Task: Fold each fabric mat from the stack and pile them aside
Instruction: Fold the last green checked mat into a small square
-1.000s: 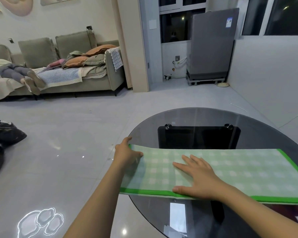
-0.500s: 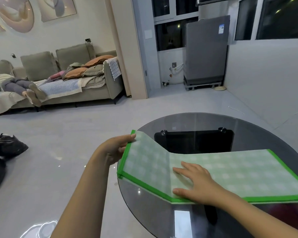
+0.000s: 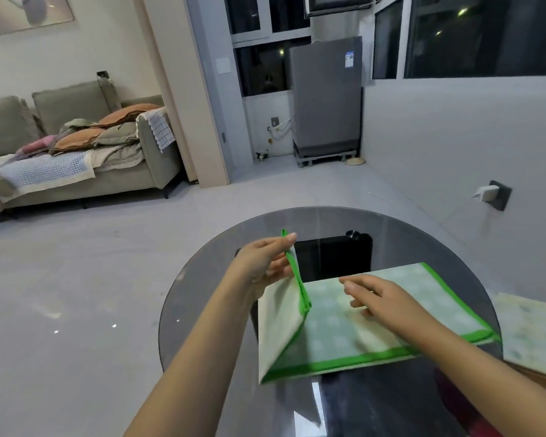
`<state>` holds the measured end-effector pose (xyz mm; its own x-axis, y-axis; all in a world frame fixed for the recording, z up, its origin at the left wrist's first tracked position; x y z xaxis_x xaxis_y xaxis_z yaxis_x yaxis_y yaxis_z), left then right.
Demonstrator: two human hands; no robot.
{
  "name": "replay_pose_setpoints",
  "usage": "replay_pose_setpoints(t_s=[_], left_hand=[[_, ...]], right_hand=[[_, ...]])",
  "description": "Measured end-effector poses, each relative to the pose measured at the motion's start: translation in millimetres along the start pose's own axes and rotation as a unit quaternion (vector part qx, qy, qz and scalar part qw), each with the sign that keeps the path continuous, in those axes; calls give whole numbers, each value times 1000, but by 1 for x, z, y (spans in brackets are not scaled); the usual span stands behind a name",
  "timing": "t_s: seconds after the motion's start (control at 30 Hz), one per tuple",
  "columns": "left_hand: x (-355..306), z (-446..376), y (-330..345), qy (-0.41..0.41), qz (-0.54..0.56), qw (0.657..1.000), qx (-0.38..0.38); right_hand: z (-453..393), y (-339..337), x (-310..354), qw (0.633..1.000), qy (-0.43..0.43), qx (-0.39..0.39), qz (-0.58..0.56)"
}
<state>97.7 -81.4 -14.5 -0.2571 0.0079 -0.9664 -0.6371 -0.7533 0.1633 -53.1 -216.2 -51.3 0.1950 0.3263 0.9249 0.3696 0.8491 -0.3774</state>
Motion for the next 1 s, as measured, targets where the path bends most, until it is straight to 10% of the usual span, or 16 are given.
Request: replay_pose_setpoints(t_s=[0.63,0.83,1.0], left_hand=[[74,-20,56,4,-161,984,-81],[53,-27,31,174,-539,820,-83],[68,-25,20,173,-565,807,-5]], right_hand=[[25,-2,-30,988,13,5,151],[24,1,-35,985,18,-10,170],[20,3,-36,981,23,-22,189]])
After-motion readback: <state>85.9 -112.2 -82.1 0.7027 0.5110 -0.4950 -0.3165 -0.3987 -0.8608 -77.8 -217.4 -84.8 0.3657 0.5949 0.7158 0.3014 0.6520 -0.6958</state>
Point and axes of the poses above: each hand's wrist, its own z-axis away from the middle knuckle, its own y-axis out of the palm, x = y × z, the point moved 7 cm from there along -z, towards the middle knuckle, and after that the axes turned 4 degrees about x, right-handed, at the moved point
